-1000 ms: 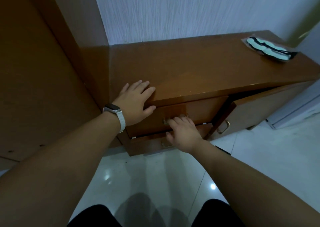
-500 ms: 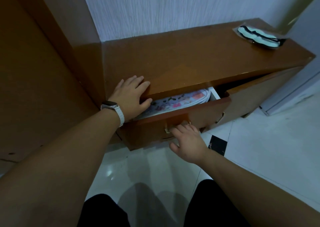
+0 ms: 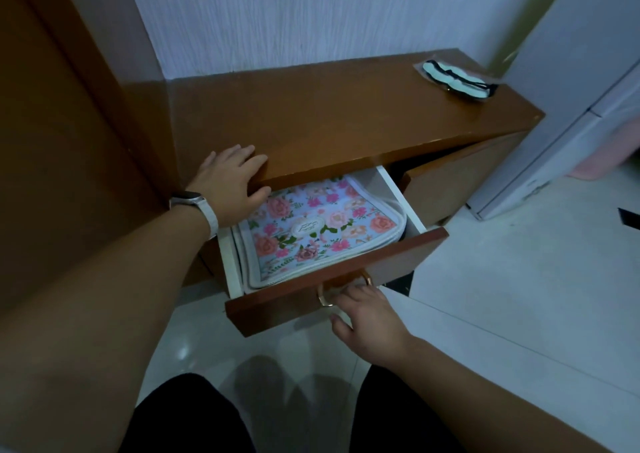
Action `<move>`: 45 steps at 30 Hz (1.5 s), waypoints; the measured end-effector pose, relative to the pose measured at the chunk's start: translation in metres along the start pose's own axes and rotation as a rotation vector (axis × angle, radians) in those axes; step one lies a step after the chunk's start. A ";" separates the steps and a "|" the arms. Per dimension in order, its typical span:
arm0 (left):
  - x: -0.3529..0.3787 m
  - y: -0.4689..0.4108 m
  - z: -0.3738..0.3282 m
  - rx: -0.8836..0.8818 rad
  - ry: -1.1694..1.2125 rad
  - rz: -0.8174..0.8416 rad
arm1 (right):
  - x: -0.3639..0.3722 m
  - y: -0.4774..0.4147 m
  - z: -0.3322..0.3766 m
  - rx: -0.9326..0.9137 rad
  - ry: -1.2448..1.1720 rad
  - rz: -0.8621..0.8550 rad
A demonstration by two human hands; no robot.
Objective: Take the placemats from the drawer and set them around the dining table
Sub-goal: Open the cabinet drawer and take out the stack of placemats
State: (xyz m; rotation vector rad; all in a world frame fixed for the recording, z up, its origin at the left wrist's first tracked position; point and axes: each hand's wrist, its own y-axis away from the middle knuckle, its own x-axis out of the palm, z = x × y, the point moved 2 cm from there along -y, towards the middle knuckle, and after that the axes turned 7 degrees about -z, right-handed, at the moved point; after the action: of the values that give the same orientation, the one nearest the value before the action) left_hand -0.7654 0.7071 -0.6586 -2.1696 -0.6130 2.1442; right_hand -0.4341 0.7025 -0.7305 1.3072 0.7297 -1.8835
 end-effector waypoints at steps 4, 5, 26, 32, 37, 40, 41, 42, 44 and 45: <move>0.000 0.000 0.001 -0.007 0.010 0.027 | -0.003 0.004 0.001 -0.011 -0.012 0.002; 0.000 0.000 0.001 -0.009 0.012 0.031 | -0.004 0.006 0.001 -0.011 -0.009 0.009; -0.013 0.004 -0.006 -0.020 0.069 0.066 | -0.052 0.009 0.011 -0.174 -0.056 0.063; -0.011 0.002 -0.003 0.002 0.061 0.045 | -0.091 -0.006 0.026 -0.262 -0.195 0.021; -0.011 0.002 -0.003 -0.002 0.062 0.035 | -0.122 -0.045 -0.008 -0.129 -0.128 -0.103; -0.012 0.003 -0.004 -0.013 0.051 0.044 | -0.134 -0.066 -0.048 -0.086 0.023 -0.073; -0.013 0.003 -0.005 -0.015 0.049 0.050 | -0.138 -0.072 -0.061 -0.078 0.072 -0.043; -0.014 0.003 -0.006 -0.019 0.050 0.056 | -0.142 -0.078 -0.072 -0.067 0.112 -0.004; -0.015 0.003 -0.007 -0.029 0.051 0.064 | -0.150 -0.089 -0.090 -0.049 0.180 0.084; -0.015 0.003 -0.007 -0.034 0.049 0.064 | -0.153 -0.093 -0.097 -0.057 0.211 0.117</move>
State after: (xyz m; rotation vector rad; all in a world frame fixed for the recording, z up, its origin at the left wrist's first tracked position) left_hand -0.7575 0.7017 -0.6452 -2.2818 -0.5890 2.1191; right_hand -0.4231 0.8687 -0.6127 1.4938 0.7900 -1.6378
